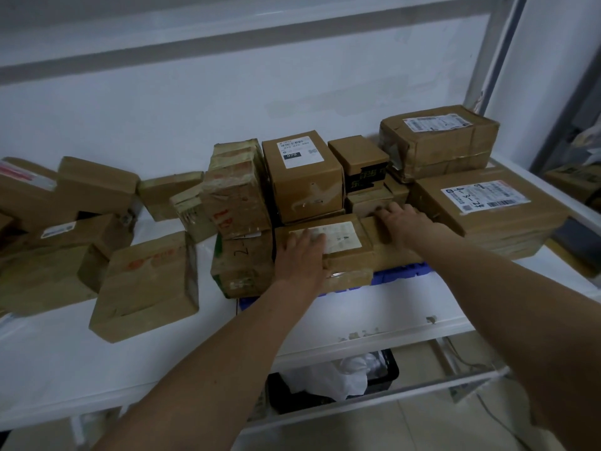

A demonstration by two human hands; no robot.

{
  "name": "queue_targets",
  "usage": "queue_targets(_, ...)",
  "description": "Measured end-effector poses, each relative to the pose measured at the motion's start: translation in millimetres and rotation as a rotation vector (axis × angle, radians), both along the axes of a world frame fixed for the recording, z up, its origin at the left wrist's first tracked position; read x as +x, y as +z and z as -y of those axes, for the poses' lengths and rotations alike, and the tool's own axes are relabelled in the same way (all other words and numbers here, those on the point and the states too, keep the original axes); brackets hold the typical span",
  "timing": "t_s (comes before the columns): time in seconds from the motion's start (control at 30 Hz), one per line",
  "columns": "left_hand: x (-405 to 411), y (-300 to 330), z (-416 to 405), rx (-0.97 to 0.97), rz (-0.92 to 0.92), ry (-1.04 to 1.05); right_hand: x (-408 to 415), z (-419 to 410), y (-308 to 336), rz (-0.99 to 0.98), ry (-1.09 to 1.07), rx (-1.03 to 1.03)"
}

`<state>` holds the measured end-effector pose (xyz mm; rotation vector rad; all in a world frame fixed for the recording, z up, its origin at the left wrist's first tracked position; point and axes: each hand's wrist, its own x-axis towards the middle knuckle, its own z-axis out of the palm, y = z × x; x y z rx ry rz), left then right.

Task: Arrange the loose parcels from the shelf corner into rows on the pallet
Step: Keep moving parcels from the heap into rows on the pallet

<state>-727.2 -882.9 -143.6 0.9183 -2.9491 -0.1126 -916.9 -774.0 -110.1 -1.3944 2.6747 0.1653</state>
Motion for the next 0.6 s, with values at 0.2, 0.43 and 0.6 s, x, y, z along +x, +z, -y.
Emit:
queue_targets(0.2, -9.7, 2.4, -4.8, -0.052, 0.032, 0.043, -8.4, 3.6, 2.5, 0.046, -0.006, 0.051)
queue_targets(0.43, -19.1, 3.4, -9.4, -0.049, 0.031, 0.09, -8.3, 1.6, 1.9, 0.027, 0.017, 0.058)
queue_targets(0.6, -32.2, 7.6, -16.9, -0.011, 0.102, 0.001, -9.2, -2.7, 6.0, 0.073, 0.006, 0.061)
